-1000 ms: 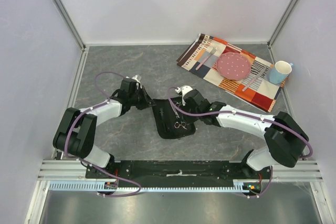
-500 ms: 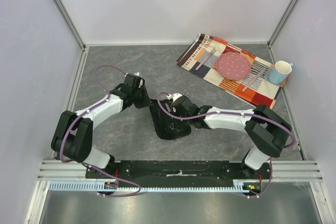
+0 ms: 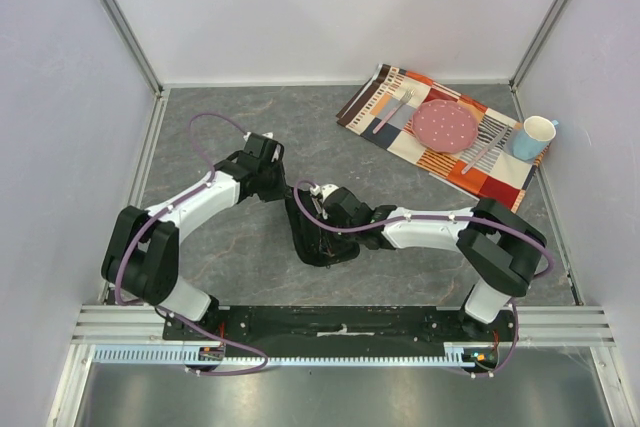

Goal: Sort the hair-cutting tools

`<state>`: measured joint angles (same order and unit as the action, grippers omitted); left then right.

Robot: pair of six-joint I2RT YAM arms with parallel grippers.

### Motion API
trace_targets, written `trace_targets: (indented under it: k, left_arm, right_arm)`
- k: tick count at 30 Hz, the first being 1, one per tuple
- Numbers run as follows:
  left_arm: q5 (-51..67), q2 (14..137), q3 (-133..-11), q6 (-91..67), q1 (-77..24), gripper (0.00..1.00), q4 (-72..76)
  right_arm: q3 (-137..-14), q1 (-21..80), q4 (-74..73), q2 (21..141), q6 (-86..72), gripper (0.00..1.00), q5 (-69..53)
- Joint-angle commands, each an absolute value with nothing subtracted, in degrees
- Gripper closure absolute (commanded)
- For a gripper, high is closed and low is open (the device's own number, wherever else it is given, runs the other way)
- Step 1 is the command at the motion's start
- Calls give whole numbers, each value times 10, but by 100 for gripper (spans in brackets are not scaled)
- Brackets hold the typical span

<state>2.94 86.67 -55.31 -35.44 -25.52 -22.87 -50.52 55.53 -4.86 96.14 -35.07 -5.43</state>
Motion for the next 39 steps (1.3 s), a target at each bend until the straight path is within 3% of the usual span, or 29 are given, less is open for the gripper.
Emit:
trace_targets:
  k: [1,22,39]
  left_arm:
    - [11,874,-577,-331,-263,98,-242]
    - [-27,888,-606,-339,-274,98,-244]
    - [-68,892,-609,-360,-290,98,-236]
  right_arm:
    - [-519,560,-13,969,-372,100,-66]
    - [-501,566,-76,966,-357,100,-80]
    - [-471,576,-122,940,-366,100,-177]
